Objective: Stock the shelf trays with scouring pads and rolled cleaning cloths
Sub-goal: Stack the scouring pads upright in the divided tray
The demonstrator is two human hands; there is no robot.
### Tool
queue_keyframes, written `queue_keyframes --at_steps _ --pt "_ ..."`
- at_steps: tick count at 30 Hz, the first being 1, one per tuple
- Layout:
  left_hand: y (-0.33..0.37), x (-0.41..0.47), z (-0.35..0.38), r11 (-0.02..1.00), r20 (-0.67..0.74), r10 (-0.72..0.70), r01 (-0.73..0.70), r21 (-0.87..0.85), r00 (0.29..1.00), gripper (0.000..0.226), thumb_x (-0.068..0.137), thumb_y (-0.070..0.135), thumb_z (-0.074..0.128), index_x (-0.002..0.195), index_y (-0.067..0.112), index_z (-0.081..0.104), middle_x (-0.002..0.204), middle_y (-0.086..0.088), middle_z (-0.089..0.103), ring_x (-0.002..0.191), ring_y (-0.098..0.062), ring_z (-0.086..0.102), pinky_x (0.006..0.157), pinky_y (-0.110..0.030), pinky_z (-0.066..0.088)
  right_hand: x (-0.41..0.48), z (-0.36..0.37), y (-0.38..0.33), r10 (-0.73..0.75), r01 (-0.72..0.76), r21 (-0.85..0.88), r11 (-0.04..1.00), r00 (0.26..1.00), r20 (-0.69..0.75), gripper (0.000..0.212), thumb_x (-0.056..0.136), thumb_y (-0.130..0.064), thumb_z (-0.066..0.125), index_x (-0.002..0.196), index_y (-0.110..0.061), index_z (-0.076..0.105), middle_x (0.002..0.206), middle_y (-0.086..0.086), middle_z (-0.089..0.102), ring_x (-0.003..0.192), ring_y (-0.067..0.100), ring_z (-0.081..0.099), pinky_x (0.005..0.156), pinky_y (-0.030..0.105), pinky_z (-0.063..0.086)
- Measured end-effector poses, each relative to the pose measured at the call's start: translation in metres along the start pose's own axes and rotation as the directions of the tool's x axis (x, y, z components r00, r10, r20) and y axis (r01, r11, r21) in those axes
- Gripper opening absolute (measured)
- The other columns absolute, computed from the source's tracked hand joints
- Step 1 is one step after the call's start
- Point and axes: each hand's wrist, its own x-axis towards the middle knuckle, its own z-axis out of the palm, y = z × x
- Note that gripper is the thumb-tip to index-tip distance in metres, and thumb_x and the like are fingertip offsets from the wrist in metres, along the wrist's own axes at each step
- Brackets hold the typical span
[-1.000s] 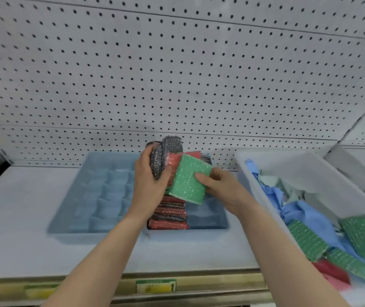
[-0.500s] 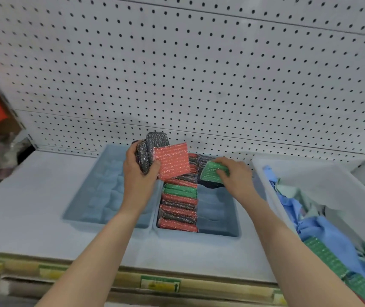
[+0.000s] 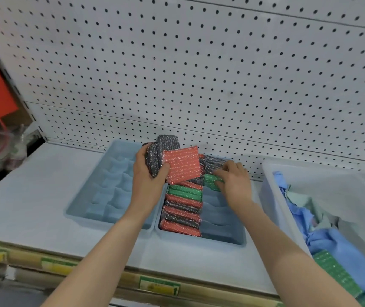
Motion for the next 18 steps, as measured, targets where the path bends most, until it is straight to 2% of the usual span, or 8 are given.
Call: queue_keyframes --at_steps 4,7,9,10,11,13,15,18 --pt "0.001 0.0 0.004 0.999 0.003 -0.016 0.016 -0.029 1.0 0.051 0.081 0.041 0.064 0.122 0.058 0.038 0.126 0.004 0.057 0.114 -0.019 0.06 0.093 -0.047 0.054 -0.001 0.001 -0.003 0.07 -0.073 0.05 0.996 0.996 0.059 0.014 0.08 0.002 0.069 0.091 -0.006 0.073 0.089 0.012 0.066 0.083 0.035 0.062 0.064 0.036 0.047" --pt "0.002 0.0 0.007 0.998 0.012 -0.039 0.04 -0.054 0.999 0.052 0.08 0.043 0.065 0.123 0.055 0.039 0.126 0.004 0.056 0.113 -0.021 0.061 0.09 -0.049 0.054 0.007 -0.007 -0.002 0.119 -0.13 0.062 0.99 0.979 0.165 0.015 0.089 -0.009 0.063 0.097 -0.013 0.075 0.095 0.007 0.07 0.084 0.028 0.065 0.071 0.033 0.051" --pt "0.001 -0.001 0.009 0.996 0.019 -0.055 0.057 -0.07 0.998 0.052 0.079 0.045 0.066 0.123 0.055 0.039 0.127 0.004 0.055 0.113 -0.021 0.06 0.09 -0.05 0.054 0.012 -0.025 -0.013 0.175 -0.209 0.225 0.952 0.971 0.163 0.017 0.094 -0.021 0.059 0.09 -0.014 0.074 0.085 0.005 0.072 0.072 0.02 0.063 0.069 0.029 0.051" --pt "0.001 -0.002 0.01 0.995 0.024 -0.06 0.061 -0.075 0.998 0.052 0.079 0.046 0.066 0.123 0.056 0.039 0.127 0.005 0.054 0.113 -0.02 0.06 0.09 -0.05 0.054 0.012 -0.035 -0.021 0.236 -0.293 0.418 0.86 0.954 0.183 0.026 0.096 -0.031 0.056 0.089 -0.014 0.074 0.082 0.005 0.072 0.07 0.018 0.063 0.069 0.03 0.053" --pt "0.002 -0.003 0.012 0.995 0.031 -0.064 0.066 -0.078 0.997 0.053 0.079 0.046 0.066 0.123 0.056 0.039 0.127 0.006 0.054 0.114 -0.02 0.06 0.09 -0.05 0.054 0.01 -0.044 -0.031 0.279 -0.388 0.613 0.688 0.921 0.27 0.034 0.098 -0.041 0.052 0.094 -0.014 0.073 0.084 0.005 0.073 0.074 0.017 0.066 0.07 0.031 0.056" --pt "0.003 -0.005 0.016 0.994 0.044 -0.073 0.076 -0.08 0.996 0.054 0.078 0.047 0.066 0.123 0.057 0.038 0.126 0.007 0.055 0.113 -0.019 0.061 0.09 -0.05 0.054 0.005 -0.055 -0.045 0.192 -0.543 0.758 0.361 0.839 0.51 0.044 0.094 -0.053 0.052 0.109 -0.016 0.068 0.098 0.004 0.073 0.09 0.019 0.071 0.079 0.033 0.059" --pt "0.006 -0.008 0.02 0.992 0.068 -0.078 0.084 -0.098 0.995 0.055 0.076 0.047 0.067 0.122 0.056 0.039 0.123 0.008 0.058 0.11 -0.019 0.063 0.089 -0.051 0.055 -0.002 -0.053 -0.05 0.064 -0.578 0.777 0.251 0.81 0.582 0.04 0.088 -0.043 0.066 0.117 -0.015 0.062 0.109 0.004 0.072 0.101 0.023 0.07 0.086 0.037 0.058" --pt "0.009 -0.011 0.025 0.975 0.126 -0.12 0.141 -0.169 0.985 0.049 0.079 0.048 0.069 0.12 0.052 0.043 0.122 0.008 0.059 0.107 -0.018 0.065 0.086 -0.052 0.056 -0.008 -0.053 -0.049 0.022 -0.516 0.833 0.199 0.853 0.522 0.04 0.084 -0.016 0.074 0.121 -0.013 0.059 0.11 0.005 0.071 0.097 0.02 0.068 0.085 0.032 0.058"
